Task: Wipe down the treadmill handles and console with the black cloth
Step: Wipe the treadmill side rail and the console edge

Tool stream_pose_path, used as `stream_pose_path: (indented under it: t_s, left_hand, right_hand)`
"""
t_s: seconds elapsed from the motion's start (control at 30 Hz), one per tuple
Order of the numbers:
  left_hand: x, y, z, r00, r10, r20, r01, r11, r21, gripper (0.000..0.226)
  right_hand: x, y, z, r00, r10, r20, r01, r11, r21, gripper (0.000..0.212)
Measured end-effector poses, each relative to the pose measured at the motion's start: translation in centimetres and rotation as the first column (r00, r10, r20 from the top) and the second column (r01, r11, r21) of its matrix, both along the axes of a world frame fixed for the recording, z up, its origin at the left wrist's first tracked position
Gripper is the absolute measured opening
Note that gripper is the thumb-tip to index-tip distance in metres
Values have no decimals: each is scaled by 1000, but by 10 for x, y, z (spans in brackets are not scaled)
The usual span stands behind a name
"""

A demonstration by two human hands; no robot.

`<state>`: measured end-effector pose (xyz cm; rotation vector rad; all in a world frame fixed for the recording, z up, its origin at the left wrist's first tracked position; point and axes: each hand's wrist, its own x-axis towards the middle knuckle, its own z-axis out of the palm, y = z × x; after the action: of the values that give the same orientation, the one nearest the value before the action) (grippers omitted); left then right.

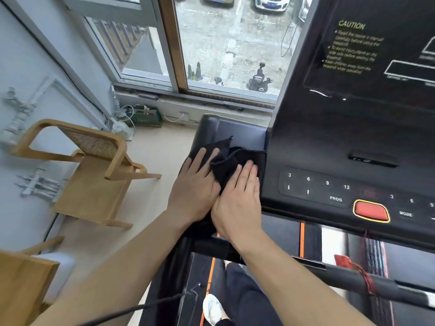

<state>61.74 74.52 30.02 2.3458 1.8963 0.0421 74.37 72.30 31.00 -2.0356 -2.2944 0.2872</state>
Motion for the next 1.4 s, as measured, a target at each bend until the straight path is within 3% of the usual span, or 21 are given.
stream_pose_path:
  t_s: [0.07, 0.13, 0.2, 0.27, 0.33, 0.43, 0.53, 0.63, 0.7, 0.8, 0.9, 1.03, 1.1, 1.23, 1.3, 1.4]
  left_hand:
    - [-3, -5, -6, 1000, -25, -18, 25, 999, -22, 60]
    - [-1, -7, -8, 994, 69, 81, -66, 997, -38, 60]
    - [2, -5, -1, 883, 336, 328, -330, 941, -76, 59]
    - [6, 5, 6, 737, 493, 463, -499, 858, -120, 50]
    - [10, 15, 13, 727, 530, 436, -530, 837, -135, 55]
    - [10, 17, 13, 775, 526, 352, -505, 849, -157, 82]
    - [9, 15, 10, 813, 511, 279, -491, 860, -140, 100]
    - [18, 20, 14, 799, 559, 222, -533, 829, -170, 118]
    - [26, 24, 19, 776, 600, 196, -570, 799, -192, 124]
    - [34, 40, 26, 718, 669, 194, -617, 740, -269, 119]
    - [39, 54, 30, 687, 706, 171, -657, 705, -267, 112]
    - [42, 47, 25, 682, 709, 177, -678, 704, -209, 104]
    - [44, 37, 22, 663, 725, 185, -700, 688, -188, 101]
    - [46, 41, 24, 616, 770, 166, -732, 637, -241, 99]
    - [43, 50, 27, 628, 761, 166, -720, 648, -250, 96]
    - [37, 65, 31, 681, 711, 178, -674, 703, -229, 95]
  right_hand:
    - [2, -2, 0, 998, 60, -25, -59, 997, 46, 65]
    - [5, 9, 0, 983, 171, -60, -166, 982, 86, 57]
    - [8, 28, 6, 957, 282, -72, -279, 959, 55, 47]
    - [11, 40, 13, 939, 330, -98, -329, 944, 33, 35]
    - [18, 40, 19, 936, 336, -106, -335, 942, 35, 29]
    - [36, 34, 24, 918, 393, -50, -390, 919, 60, 23]
    - [49, 43, 33, 898, 439, 26, -439, 896, 61, 30]
    - [57, 61, 41, 915, 392, 97, -401, 911, 98, 40]
    - [60, 67, 38, 897, 403, 183, -425, 900, 99, 30]
    - [59, 77, 34, 895, 372, 247, -406, 908, 105, 7]
    - [50, 104, 43, 922, 282, 267, -306, 951, 53, 17]
    - [31, 126, 43, 900, 313, 305, -339, 940, 35, 22]
    - [24, 138, 43, 890, 338, 304, -375, 924, 69, 31]
    - [23, 155, 45, 787, 538, 300, -582, 810, 73, 24]
    - [26, 154, 43, 764, 557, 325, -615, 781, 106, 25]
    - [30, 146, 38, 817, 466, 339, -539, 826, 166, 21]
